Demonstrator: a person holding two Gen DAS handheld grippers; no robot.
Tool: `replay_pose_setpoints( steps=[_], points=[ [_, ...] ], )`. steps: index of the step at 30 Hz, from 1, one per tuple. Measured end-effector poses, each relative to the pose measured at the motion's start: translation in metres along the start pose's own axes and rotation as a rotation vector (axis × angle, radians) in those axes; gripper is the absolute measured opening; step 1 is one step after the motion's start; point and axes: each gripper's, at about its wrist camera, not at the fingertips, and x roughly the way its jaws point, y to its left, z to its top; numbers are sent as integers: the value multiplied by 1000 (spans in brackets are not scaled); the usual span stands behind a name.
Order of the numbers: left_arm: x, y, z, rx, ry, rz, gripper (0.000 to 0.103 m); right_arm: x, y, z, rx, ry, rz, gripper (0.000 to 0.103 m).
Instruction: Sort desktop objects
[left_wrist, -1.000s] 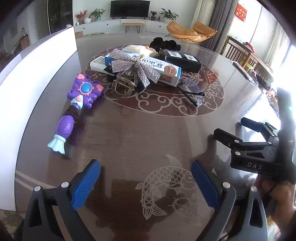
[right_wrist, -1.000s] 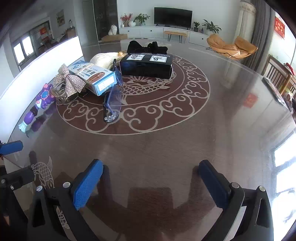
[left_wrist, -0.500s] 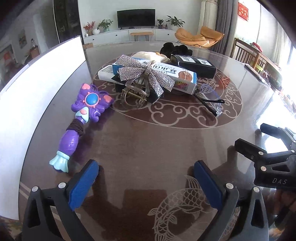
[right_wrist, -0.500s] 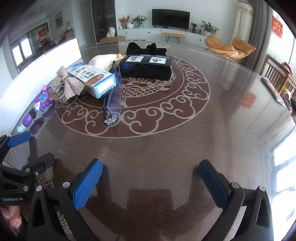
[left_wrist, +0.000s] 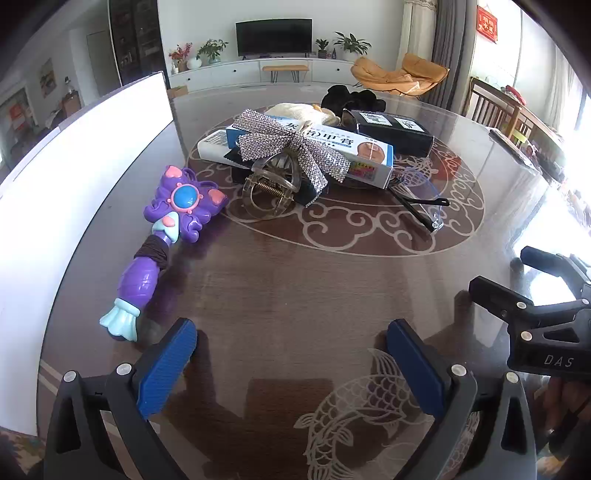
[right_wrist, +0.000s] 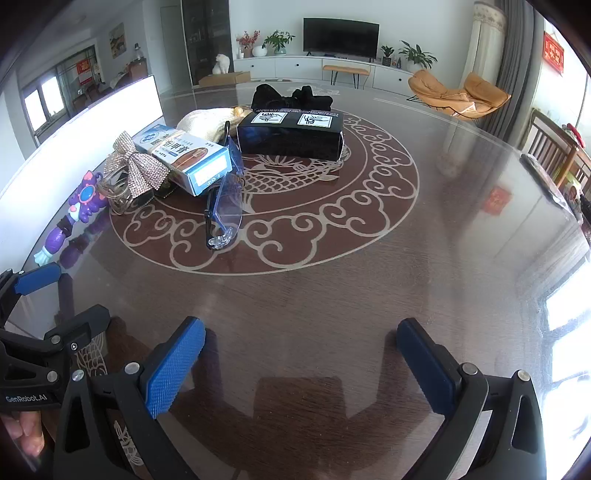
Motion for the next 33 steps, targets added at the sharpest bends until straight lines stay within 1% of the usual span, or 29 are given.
replay_pose_setpoints(
  steps=[33],
  points=[
    [-3,3,-2,-7,-2,6,103,0,0,0,0,0,0,103]
  ],
)
